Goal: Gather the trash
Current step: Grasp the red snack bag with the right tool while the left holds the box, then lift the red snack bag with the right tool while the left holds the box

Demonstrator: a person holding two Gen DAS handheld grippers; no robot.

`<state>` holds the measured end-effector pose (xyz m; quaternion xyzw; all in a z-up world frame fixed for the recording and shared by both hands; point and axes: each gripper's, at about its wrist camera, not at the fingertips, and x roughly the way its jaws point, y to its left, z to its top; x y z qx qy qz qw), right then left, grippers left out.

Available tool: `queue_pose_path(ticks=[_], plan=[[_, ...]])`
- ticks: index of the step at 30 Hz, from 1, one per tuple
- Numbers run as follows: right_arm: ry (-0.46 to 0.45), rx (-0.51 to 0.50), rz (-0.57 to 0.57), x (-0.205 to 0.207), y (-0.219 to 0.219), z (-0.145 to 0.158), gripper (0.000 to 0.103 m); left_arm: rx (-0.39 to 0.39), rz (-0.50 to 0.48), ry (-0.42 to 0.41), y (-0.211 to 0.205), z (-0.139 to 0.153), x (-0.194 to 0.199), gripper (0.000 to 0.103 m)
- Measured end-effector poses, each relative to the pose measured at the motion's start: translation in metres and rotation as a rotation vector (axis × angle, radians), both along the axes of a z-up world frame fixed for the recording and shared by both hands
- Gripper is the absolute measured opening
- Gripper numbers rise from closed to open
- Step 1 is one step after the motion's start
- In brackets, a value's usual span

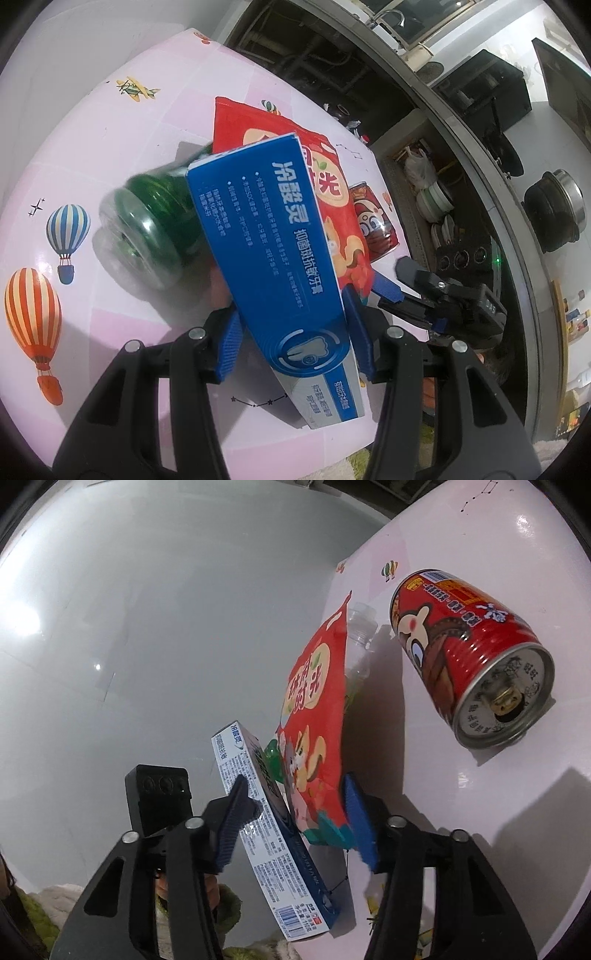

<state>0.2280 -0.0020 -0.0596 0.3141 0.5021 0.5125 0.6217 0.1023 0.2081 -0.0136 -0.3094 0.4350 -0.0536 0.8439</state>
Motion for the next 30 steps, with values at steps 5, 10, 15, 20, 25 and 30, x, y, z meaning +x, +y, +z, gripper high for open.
queue_pose_path(ticks=[5,10,15,20,25,30], plan=[[0.024,-0.068,-0.005,-0.004,0.002,-0.001,0.018,-0.003,0.004,-0.002,-0.002,-0.001,-0.001,0.048],[-0.018,-0.108,-0.026,-0.01,0.006,0.004,0.008,0.0,-0.006,-0.02,-0.004,0.002,-0.002,0.048],[-0.166,-0.203,-0.064,-0.022,0.007,0.03,0.006,0.026,-0.01,-0.052,-0.003,0.009,-0.006,0.048],[-0.359,-0.371,-0.079,-0.044,-0.002,0.055,0.006,0.026,-0.015,-0.073,-0.001,0.019,-0.006,0.048],[-0.487,-0.5,-0.052,-0.071,-0.028,0.072,0.006,0.053,-0.057,-0.062,-0.012,0.023,0.008,0.048],[-0.465,-0.546,-0.066,-0.096,-0.059,0.072,0.006,0.093,-0.152,-0.049,-0.04,0.026,0.023,0.047]])
